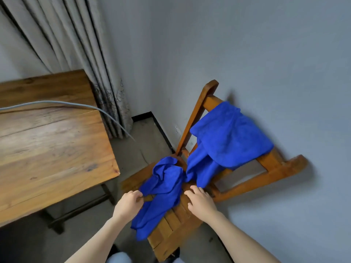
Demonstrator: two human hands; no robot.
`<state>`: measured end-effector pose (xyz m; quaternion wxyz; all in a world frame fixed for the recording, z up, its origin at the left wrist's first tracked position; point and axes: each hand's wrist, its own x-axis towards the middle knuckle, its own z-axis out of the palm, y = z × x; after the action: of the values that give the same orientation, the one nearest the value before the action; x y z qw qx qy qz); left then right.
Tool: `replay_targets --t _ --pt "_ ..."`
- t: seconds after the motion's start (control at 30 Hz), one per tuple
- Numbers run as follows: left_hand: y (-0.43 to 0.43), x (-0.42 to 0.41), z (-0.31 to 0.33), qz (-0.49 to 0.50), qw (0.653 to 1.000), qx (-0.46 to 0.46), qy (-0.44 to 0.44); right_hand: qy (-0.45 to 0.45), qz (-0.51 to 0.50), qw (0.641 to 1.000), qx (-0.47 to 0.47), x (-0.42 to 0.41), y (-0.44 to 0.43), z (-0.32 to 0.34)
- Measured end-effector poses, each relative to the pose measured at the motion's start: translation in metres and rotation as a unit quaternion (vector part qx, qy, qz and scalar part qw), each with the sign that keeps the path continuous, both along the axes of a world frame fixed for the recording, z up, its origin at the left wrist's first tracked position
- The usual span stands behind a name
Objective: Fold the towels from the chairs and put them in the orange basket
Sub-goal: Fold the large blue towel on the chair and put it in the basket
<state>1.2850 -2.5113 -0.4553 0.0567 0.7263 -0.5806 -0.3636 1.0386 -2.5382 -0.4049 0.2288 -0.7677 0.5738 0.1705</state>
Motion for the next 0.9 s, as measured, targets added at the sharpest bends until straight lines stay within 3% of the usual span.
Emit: replay_targets --t 0.23,0.43,0.6,0.73,0.9 --pt "0.001 -0.014 -0.033 0.050 0.997 0.052 -0.034 -0.043 0.015 0.997 0.067 0.013 -0.040 -0.053" --pt "-0.036 -0.014 -0.084 0.050 0.994 0.086 -0.055 -0.051 -0.005 0.997 0.066 0.028 -0.070 -0.115" --pt "-0.077 -0.017 -0.150 0.102 0.991 0.080 0.011 -0.006 0.011 0.999 0.030 0.043 -0.110 -0.179" --pt "-0.089 -0.017 -0.194 0.083 0.994 0.068 -0.026 0.049 0.037 0.998 -0.010 0.051 -0.139 -0.216" --pt "-0.103 -0.026 -0.236 0.042 0.994 0.096 -0.033 0.011 0.151 0.987 -0.060 0.074 -0.196 -0.239"
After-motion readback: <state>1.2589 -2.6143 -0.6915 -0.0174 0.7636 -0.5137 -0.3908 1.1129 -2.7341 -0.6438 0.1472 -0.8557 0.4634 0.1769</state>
